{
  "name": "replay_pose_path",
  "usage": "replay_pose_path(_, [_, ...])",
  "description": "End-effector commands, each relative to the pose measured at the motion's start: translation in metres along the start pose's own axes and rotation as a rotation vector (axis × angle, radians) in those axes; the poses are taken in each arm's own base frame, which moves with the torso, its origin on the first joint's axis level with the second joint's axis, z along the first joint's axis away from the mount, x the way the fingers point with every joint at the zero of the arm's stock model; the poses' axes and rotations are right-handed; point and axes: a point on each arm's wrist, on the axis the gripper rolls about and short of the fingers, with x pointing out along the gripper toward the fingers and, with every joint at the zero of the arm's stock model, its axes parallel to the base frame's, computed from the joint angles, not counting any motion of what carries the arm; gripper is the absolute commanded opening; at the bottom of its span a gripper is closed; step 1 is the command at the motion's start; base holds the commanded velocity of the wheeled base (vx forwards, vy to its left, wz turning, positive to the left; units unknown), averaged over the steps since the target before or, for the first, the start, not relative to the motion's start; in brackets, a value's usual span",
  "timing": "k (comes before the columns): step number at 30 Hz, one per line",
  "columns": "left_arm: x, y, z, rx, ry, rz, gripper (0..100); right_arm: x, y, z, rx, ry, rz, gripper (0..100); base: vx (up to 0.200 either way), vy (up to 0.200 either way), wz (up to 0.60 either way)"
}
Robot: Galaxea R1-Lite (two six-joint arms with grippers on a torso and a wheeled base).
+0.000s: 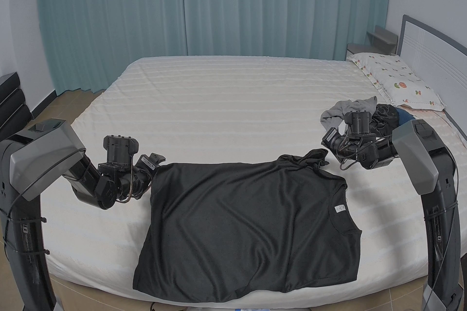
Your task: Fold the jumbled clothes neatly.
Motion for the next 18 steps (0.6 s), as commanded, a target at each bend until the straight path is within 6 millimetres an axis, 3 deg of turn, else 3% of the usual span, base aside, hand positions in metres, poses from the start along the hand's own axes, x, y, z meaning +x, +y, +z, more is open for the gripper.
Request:
replay_pose_path(1, [0.014, 0.002, 0.004, 0.004, -0.013, -0.002, 100, 0.001, -0.002, 0.01, 0.011, -0.032, 0.002, 0, 0.0, 0.0, 0.0])
replay_pose_path(2, [0.032, 0.006, 0.011, 0.048, -0.032, 0.006, 100, 0.0, -0.005, 0.009, 0.034, -0.026, -0.008, 0, 0.0, 0.0, 0.0])
replay_pose_path(6, [0.05, 0.003, 0.022, 0.063, -0.046, 0.008, 100, -0.003, -0.008, 0.004, 0.036, 0.0, -0.022, 0, 0.0, 0.0, 0.0])
replay_pose_path(7, [0.052, -0.001, 0.027, 0.062, -0.055, 0.001, 100, -0.004, -0.009, 0.003, 0.033, 0.006, -0.025, 100, 0.0, 0.0, 0.0])
replay_pose_path(13, [0.073, -0.014, 0.035, 0.072, -0.048, 0.01, 100, -0.009, -0.013, 0.001, 0.031, 0.025, -0.037, 100, 0.0, 0.0, 0.0])
replay_pose_path(18, [0.094, -0.012, 0.034, 0.076, -0.027, 0.04, 100, -0.01, -0.025, -0.005, 0.034, 0.07, -0.049, 100, 0.0, 0.0, 0.0])
